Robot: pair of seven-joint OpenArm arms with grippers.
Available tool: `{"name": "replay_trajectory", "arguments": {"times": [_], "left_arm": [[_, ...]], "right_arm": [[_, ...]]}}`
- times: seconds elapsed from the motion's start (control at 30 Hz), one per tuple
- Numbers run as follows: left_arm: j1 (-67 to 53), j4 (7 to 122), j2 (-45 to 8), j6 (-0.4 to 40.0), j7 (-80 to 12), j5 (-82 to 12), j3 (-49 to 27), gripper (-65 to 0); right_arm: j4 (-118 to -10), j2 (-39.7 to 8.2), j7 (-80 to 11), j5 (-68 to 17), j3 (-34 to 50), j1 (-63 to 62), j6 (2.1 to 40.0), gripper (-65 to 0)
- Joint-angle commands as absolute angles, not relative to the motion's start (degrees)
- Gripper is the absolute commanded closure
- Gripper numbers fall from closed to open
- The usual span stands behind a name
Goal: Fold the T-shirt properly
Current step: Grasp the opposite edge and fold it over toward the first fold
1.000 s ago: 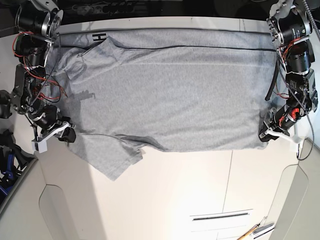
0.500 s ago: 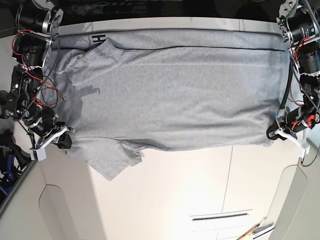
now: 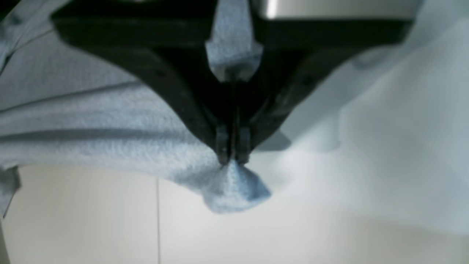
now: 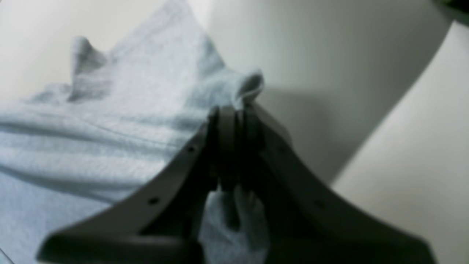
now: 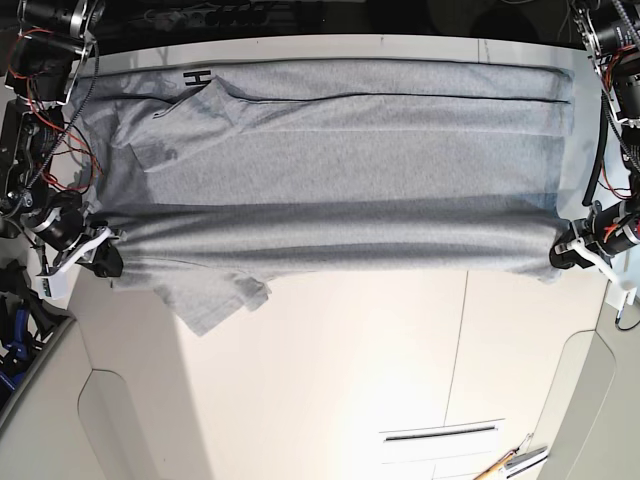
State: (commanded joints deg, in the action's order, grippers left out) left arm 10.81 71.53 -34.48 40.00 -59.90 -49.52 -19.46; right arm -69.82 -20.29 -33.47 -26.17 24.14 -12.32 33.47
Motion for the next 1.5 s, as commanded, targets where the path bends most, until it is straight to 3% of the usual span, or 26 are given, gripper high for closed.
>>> {"name": "replay_trajectory", "arguments": {"times": [0.4, 0.9, 0.93, 1.0, 1.07, 1.5], "left_arm": [[1.4, 84.7, -34.9, 40.0, -62.0, -50.9, -19.9, 0.0], [-3.7, 85.6, -34.9, 40.0, -62.0, -53.0, -19.9, -1.0], [-3.7, 85.6, -34.9, 40.0, -62.0, -53.0, -19.9, -4.7], [-3.7, 85.6, -34.9, 40.0, -62.0, -53.0, -19.9, -13.1], [-3.7, 85.6, -34.9, 40.0, -62.0, -53.0, -19.9, -18.2], [-3.7, 85.6, -34.9, 40.0, -61.9, -53.5, -19.9, -18.6]], "right_arm": [[-76.1, -20.3, -34.5, -27.4, 26.9, -4.7, 33.5, 0.0], [-76.0, -20.0, -36.3, -28.3, 26.9, -3.0, 33.4, 0.0], [-76.0, -20.0, -36.3, -28.3, 26.9, -3.0, 33.3, -2.6], [-76.0, -20.0, -36.3, -28.3, 26.9, -3.0, 33.2, -16.8], [-76.0, -20.0, -36.3, -28.3, 26.9, -3.0, 33.2, -24.9], [-76.4, -20.0, -36.3, -35.4, 33.2, -3.4, 33.2, -25.3]]}}
